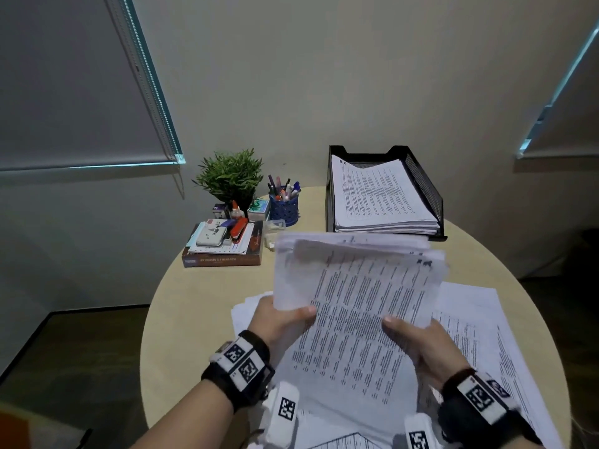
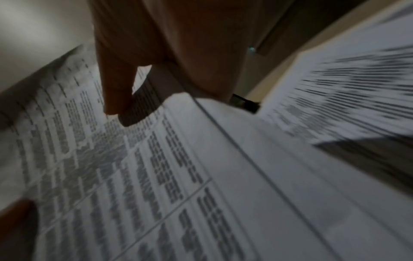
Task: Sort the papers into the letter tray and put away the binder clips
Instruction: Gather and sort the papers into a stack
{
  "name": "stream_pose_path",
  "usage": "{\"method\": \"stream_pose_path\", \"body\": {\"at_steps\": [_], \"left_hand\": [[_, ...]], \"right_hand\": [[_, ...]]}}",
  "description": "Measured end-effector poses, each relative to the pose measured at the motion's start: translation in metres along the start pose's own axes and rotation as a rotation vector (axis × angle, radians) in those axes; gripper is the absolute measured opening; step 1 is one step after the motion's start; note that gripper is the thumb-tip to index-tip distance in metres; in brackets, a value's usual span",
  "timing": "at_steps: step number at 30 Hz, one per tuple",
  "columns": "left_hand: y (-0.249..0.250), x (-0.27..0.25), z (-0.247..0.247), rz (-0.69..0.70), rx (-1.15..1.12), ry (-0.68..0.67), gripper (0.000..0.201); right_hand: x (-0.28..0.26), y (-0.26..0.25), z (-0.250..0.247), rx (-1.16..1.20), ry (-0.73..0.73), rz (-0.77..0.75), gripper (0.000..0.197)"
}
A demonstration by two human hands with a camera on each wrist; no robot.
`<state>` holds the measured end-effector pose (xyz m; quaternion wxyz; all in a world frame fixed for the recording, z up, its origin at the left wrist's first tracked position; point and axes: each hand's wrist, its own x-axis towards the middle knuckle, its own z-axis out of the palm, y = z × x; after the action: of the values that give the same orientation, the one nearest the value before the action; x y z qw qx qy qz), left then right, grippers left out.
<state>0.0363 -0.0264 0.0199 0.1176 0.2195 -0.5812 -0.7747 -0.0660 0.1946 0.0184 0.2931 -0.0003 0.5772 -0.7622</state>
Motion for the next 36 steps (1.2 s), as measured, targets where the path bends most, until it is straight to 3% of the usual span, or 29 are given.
{"method": "stream_pose_path", "body": {"at_steps": [3, 6, 9, 11, 14, 19, 22, 24, 28, 30, 32, 36], "left_hand": [[0.029, 0.011, -0.001, 0.17, 0.072, 0.017, 0.049], [0.053, 0.011, 0.0, 0.343, 0.02, -0.055, 0.039], [0.056, 0.012, -0.005, 0.427, 0.033, -0.057, 0.046], [0.045, 0.013, -0.007, 0.404, 0.079, -0.023, 0.046], [0.032, 0.009, 0.002, 0.348, 0.151, -0.002, 0.029], [0.049, 0.008, 0.01, 0.447, -0.056, 0.002, 0.024], [0.06, 0.006, 0.01, 0.448, -0.224, -0.046, 0.045], [0.052, 0.004, 0.008, 0.406, -0.196, -0.047, 0.053], [0.012, -0.005, 0.006, 0.198, -0.029, 0.056, 0.06], [0.001, -0.004, 0.006, 0.149, -0.003, 0.073, 0.053], [0.009, -0.002, 0.01, 0.156, -0.003, 0.083, 0.023], [0.032, 0.0, 0.014, 0.254, -0.042, 0.002, 0.03]], "right_hand": [[-0.007, -0.038, 0.025, -0.109, -0.058, -0.227, 0.08], [-0.011, -0.057, 0.035, -0.126, -0.058, -0.403, 0.052], [-0.008, -0.057, 0.034, -0.162, -0.064, -0.458, 0.034], [-0.007, -0.047, 0.031, -0.231, -0.08, -0.466, 0.028], [-0.004, -0.031, 0.029, -0.278, -0.07, -0.479, 0.02], [-0.005, -0.049, 0.038, -0.205, -0.032, -0.586, 0.027], [-0.014, -0.065, 0.045, -0.146, -0.069, -0.668, 0.025], [-0.014, -0.057, 0.042, -0.156, -0.052, -0.625, 0.023], [-0.005, -0.013, 0.024, -0.249, 0.0, -0.393, 0.026], [-0.003, -0.005, 0.022, -0.283, 0.005, -0.365, 0.026], [-0.002, -0.013, 0.025, -0.285, 0.005, -0.387, 0.024], [-0.004, -0.034, 0.028, -0.23, -0.022, -0.471, 0.025]]}}
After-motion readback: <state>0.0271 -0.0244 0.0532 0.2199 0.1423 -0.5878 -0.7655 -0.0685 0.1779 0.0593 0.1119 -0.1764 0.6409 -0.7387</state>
